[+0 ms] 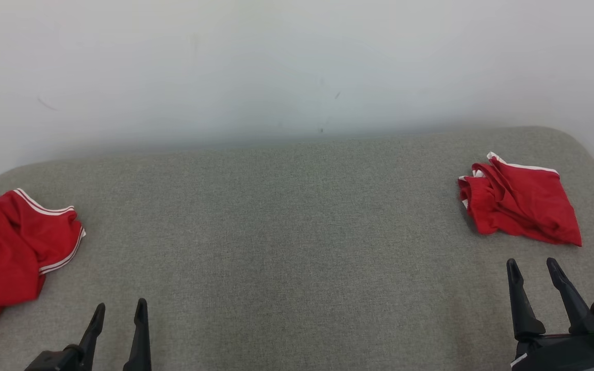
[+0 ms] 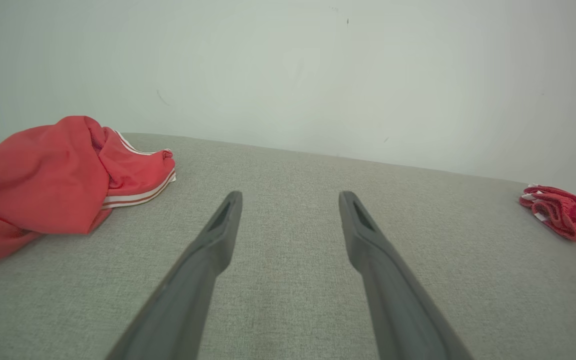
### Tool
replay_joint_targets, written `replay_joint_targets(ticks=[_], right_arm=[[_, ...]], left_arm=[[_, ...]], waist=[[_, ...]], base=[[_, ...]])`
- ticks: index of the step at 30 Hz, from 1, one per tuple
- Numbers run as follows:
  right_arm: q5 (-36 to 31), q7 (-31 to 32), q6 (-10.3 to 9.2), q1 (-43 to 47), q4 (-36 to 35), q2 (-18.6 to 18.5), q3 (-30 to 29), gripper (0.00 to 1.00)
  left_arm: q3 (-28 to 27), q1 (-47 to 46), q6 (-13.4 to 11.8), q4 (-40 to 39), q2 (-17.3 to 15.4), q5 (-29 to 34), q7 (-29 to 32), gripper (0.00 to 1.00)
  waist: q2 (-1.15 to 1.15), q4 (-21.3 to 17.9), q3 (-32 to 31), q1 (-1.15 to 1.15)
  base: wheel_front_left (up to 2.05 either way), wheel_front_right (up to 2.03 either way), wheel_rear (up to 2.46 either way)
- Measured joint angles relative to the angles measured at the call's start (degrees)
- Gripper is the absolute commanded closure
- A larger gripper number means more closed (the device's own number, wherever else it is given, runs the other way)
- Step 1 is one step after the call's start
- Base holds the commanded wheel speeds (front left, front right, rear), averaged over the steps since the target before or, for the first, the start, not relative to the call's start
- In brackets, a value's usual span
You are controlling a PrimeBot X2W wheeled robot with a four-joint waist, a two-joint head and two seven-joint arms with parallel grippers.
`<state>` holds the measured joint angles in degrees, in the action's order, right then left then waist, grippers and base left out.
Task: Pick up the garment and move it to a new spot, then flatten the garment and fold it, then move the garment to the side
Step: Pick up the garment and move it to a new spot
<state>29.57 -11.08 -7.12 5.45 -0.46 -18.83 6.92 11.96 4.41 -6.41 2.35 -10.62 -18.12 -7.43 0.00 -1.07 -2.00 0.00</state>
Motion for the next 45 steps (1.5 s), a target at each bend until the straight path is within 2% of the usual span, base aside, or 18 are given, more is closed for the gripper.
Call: replay_joint_targets(ticks=[35, 45], right_arm=[[-1.8, 3.1, -0.01, 0.2, -1.4, 0.6, -1.2, 0.00], [-1.8, 3.4, -0.01, 1.4, -1.5, 1.1, -2.4, 0.00]], left_arm=[[-0.1, 0.0, -0.2, -1.9, -0.1, 1.6, 2.4, 0.00], [-0.4, -0.1, -0.5, -1.9, 0.1, 2.4, 2.8, 0.00]], waist=[[0.00, 0.6, -0.3, 0.00], [0.00, 3.0, -0.3, 0.00]], base=[[0.00, 0.00, 0.00], [0.00, 0.00, 0.00]])
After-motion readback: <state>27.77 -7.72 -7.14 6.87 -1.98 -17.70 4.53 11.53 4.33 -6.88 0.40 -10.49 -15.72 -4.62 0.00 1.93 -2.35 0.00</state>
